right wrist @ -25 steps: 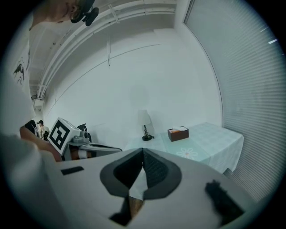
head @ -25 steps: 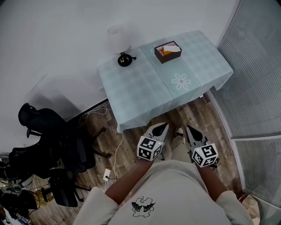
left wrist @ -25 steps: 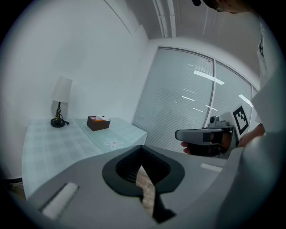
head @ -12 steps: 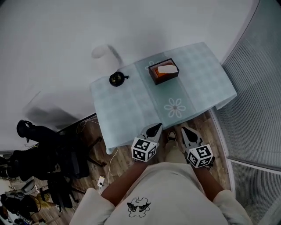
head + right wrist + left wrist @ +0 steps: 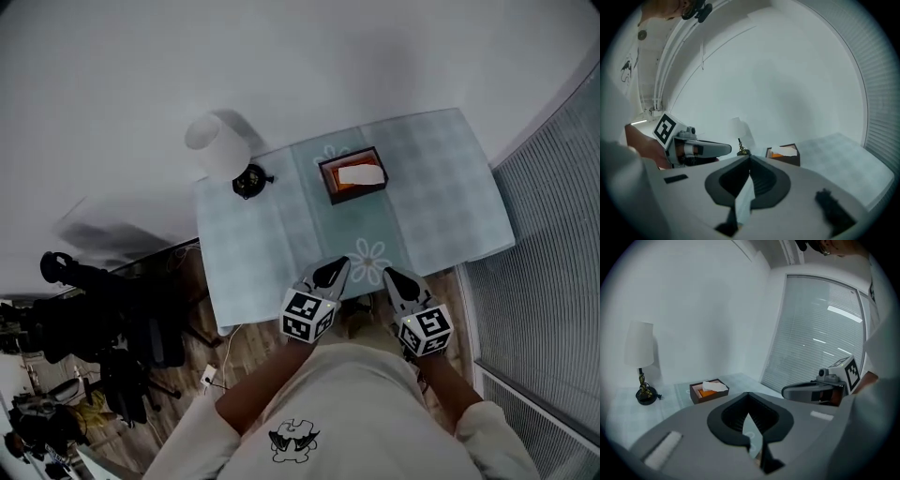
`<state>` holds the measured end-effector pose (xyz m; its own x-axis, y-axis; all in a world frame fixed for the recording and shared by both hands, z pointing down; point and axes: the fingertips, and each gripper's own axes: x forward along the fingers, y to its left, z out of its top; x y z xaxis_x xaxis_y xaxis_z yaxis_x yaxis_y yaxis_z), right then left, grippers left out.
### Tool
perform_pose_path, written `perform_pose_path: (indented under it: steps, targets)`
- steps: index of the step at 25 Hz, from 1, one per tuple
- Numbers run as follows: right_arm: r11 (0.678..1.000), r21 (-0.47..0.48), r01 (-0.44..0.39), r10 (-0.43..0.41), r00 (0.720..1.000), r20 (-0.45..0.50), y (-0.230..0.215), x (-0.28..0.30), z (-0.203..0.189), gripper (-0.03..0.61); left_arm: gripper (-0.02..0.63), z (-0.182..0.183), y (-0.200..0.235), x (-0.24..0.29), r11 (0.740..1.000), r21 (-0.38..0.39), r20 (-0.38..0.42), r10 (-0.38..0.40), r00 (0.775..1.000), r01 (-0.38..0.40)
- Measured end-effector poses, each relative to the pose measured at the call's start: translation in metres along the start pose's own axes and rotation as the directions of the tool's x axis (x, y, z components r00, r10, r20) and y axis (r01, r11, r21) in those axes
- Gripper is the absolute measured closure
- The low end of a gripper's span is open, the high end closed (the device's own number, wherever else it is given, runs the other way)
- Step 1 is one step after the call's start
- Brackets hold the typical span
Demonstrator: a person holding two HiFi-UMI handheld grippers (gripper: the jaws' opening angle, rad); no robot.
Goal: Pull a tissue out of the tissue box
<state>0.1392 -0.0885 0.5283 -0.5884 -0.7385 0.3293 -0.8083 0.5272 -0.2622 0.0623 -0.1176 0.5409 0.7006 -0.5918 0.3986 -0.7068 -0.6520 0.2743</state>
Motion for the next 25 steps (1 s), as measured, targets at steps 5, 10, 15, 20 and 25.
perform_pose_path:
  steps: [5,10,15,20,25]
  targets:
    - [0.999,0.029,0.023,-0.023,1.0,0.018,-0.004,0.014,0.007,0.566,0.607,0.01,0.011,0.012,1.0,0.014,0.001,-0.01,1.0,0.01]
    - [0.999,0.028,0.035,-0.035,0.999,0.007,-0.011,0.028,0.012,0.566,0.607,0.006,0.023,0.021,1.0,-0.01,-0.015,-0.008,1.0,0.008]
    - [0.999,-0.015,0.042,-0.042,0.999,0.015,-0.022,0.052,0.028,0.566,0.607,0.011,0.04,0.032,1.0,0.006,-0.023,-0.001,1.0,0.002]
    - [0.998,-0.056,0.031,-0.031,0.999,0.008,-0.035,0.078,0.042,0.566,0.607,0.02,0.059,0.046,1.0,0.0,-0.018,0.015,1.0,-0.015]
    - [0.995,-0.101,0.01,-0.012,1.0,-0.017,-0.047,0.107,0.051,0.566,0.607,0.033,0.079,0.059,0.999,0.022,-0.003,0.034,0.999,-0.034]
